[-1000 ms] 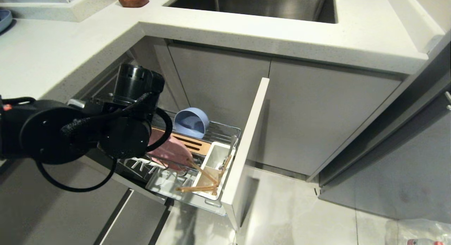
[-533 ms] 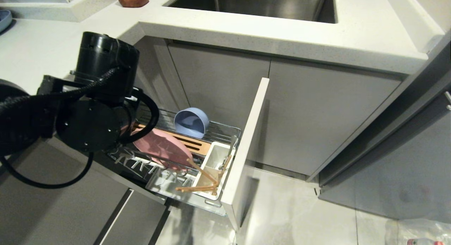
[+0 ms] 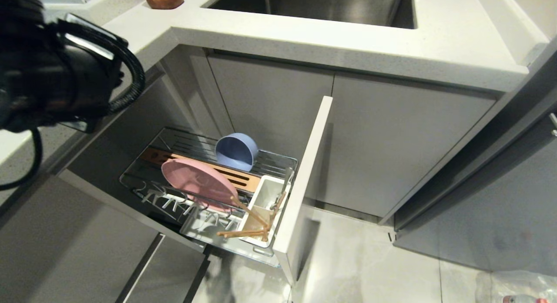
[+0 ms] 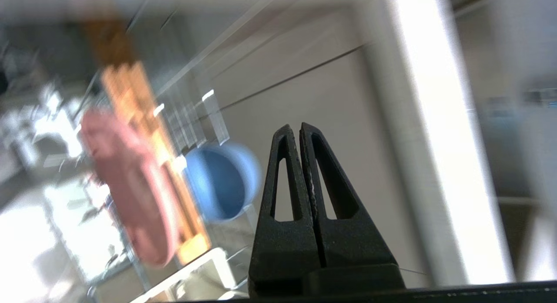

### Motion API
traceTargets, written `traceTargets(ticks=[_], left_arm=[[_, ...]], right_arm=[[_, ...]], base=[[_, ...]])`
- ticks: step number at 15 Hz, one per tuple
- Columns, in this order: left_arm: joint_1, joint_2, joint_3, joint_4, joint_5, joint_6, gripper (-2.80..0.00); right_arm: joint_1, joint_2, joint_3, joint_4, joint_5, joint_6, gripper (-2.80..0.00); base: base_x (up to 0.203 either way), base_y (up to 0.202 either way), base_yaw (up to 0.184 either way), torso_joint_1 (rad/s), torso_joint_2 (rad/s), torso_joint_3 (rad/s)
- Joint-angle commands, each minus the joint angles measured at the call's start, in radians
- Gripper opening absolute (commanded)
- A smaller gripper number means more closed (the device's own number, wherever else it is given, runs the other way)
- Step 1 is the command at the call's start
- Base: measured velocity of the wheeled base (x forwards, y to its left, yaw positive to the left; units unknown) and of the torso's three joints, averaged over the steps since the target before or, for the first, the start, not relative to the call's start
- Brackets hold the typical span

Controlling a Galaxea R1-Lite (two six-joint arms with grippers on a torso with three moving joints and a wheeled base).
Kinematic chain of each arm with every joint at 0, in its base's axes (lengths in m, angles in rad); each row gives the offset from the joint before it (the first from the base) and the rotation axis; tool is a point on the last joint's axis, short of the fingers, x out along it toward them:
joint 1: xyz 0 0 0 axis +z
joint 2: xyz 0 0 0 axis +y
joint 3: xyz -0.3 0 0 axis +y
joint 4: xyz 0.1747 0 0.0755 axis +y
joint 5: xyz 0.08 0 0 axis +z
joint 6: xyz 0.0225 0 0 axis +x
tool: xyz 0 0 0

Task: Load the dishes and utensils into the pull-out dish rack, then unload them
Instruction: Pick up the plate and place it in the cupboard

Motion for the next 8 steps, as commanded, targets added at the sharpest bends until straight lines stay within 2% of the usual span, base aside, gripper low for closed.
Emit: traceTargets(ticks=[1, 4, 5, 7, 8], left_arm=[[-0.004, -0.062, -0.04, 0.0, 0.004, 0.07, -2.8], [0.015, -0.136, -0.083, -0.002, -0.004, 0.306, -2.8], [0.04, -0.167, -0.091, -0.001, -0.036, 0.383, -2.8], [0.143, -0.24, -0.092, 0.007, -0.174, 0.52, -2.8], [0.204, -0.281, -0.092, 0.024, -0.251, 0.57, -2.8]], right_arm=[[0.0, 0.002, 0.0, 0.0, 0.0, 0.001, -2.8], [0.0, 0.002, 0.0, 0.0, 0.0, 0.0, -2.8], [0.0, 0.002, 0.0, 0.0, 0.0, 0.0, -2.8], [0.0, 0.002, 0.0, 0.0, 0.0, 0.0, -2.8], [0.0, 0.002, 0.0, 0.0, 0.0, 0.0, -2.8]], base=[[0.0, 0.0, 0.0, 0.0, 0.0, 0.0], [0.0, 0.0, 0.0, 0.0, 0.0, 0.0], [0.0, 0.0, 0.0, 0.0, 0.0, 0.0], [0.0, 0.0, 0.0, 0.0, 0.0, 0.0], [0.0, 0.0, 0.0, 0.0, 0.0, 0.0]])
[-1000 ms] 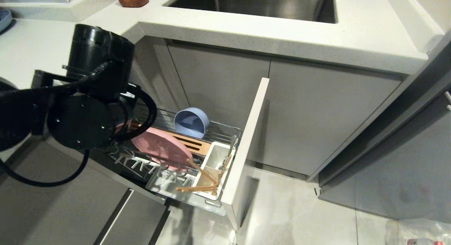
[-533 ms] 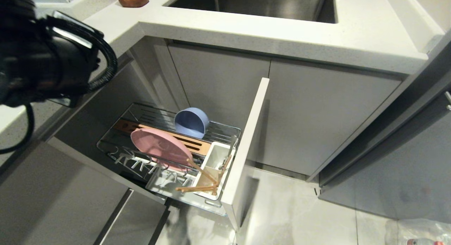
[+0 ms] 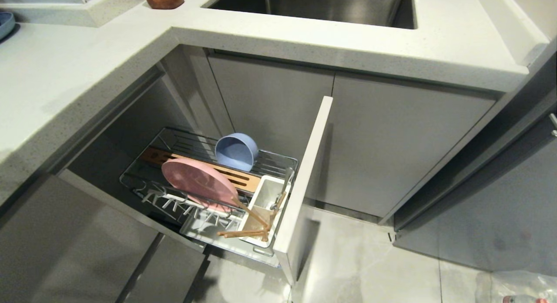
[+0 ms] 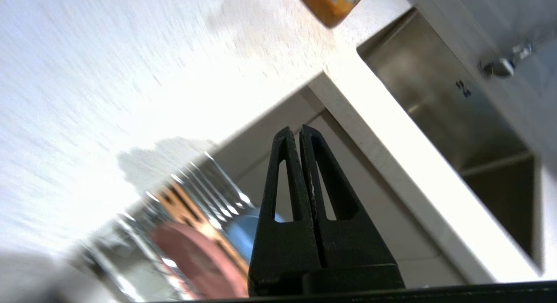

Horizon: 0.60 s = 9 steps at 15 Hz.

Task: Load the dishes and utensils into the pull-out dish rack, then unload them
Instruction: Pick up the plate and place it in the cupboard, then take the plate out of the cupboard

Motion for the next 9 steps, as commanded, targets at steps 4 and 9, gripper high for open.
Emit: traceTargets(ticks=[4, 9], left_arm=[[0.207, -0.257, 0.023, 0.171, -0.384, 0.124, -2.8], [0.383, -0.459, 0.222, 0.244, -0.582, 0.218, -2.8]], right_arm=[[0.0, 0.002, 0.0, 0.0, 0.0, 0.0, -2.8], [0.003, 0.002, 0.0, 0.0, 0.0, 0.0, -2.8]], base=[[0.0, 0.0, 0.0, 0.0, 0.0, 0.0], [0.0, 0.0, 0.0, 0.0, 0.0, 0.0]])
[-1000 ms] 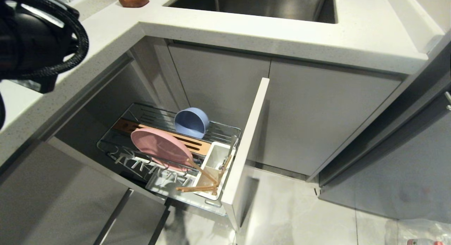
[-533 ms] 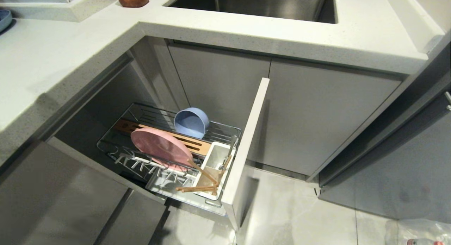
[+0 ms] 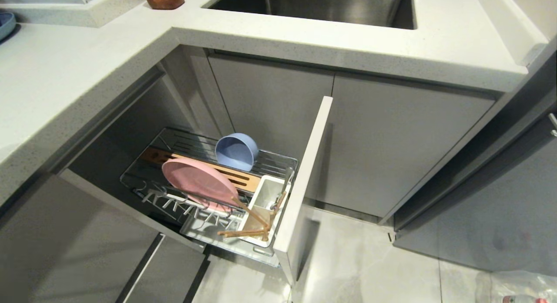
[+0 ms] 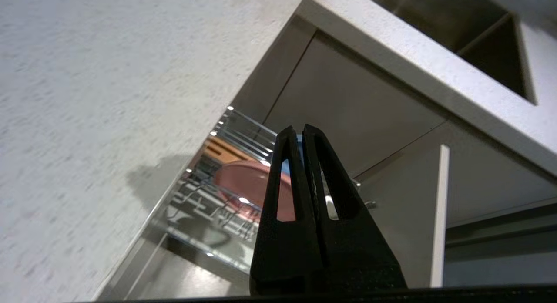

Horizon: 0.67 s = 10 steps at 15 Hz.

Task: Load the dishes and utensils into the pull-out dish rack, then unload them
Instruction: Take the plate out of the cupboard

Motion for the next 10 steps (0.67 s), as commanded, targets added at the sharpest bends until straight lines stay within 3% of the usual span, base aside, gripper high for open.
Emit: traceTargets(ticks=[1, 4, 7, 10], left_arm=[[0.035, -0.099, 0.061, 0.003, -0.016, 0.001, -2.8], [0.053, -0.221, 0.162, 0.003, -0.104, 0.011, -2.8], [0.081, -0.374, 0.345, -0.021, -0.148, 0.107, -2.8], [0.103, -0.517, 0.486, -0.032, -0.249, 0.176, -2.8]], right_arm=[[0.0, 0.002, 0.0, 0.0, 0.0, 0.0, -2.8], [0.0, 0.002, 0.0, 0.0, 0.0, 0.0, -2.8], [0.0, 0.002, 0.0, 0.0, 0.0, 0.0, -2.8], [0.0, 0.002, 0.0, 0.0, 0.0, 0.0, -2.8]], base=[[0.0, 0.0, 0.0, 0.0, 0.0, 0.0], [0.0, 0.0, 0.0, 0.0, 0.0, 0.0], [0.0, 0.0, 0.0, 0.0, 0.0, 0.0], [0.0, 0.0, 0.0, 0.0, 0.0, 0.0]])
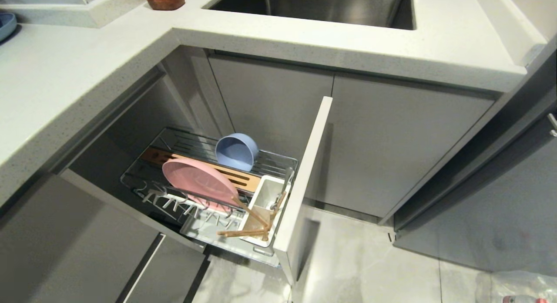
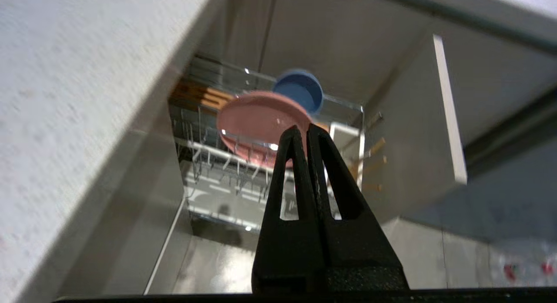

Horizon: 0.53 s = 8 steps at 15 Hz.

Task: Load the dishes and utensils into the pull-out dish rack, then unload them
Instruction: Take the plate out of the cupboard

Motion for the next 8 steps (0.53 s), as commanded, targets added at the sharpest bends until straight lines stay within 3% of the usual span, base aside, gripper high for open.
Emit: traceTargets(ticks=[1, 5, 8], left_arm=[[0.009, -0.108, 0.079, 0.001, -0.021, 0.029, -2.8], [0.029, -0.24, 0.299, -0.014, -0.03, 0.169, -2.8], [0.034, -0.275, 0.473, -0.128, 0.022, 0.216, -2.8]], right_arm=[[0.0, 0.002, 0.0, 0.0, 0.0, 0.0, -2.8], [0.0, 0.002, 0.0, 0.0, 0.0, 0.0, -2.8], [0.0, 0.002, 0.0, 0.0, 0.0, 0.0, -2.8]], base=[[0.0, 0.0, 0.0, 0.0, 0.0, 0.0], [0.0, 0.0, 0.0, 0.0, 0.0, 0.0], [0.0, 0.0, 0.0, 0.0, 0.0, 0.0]])
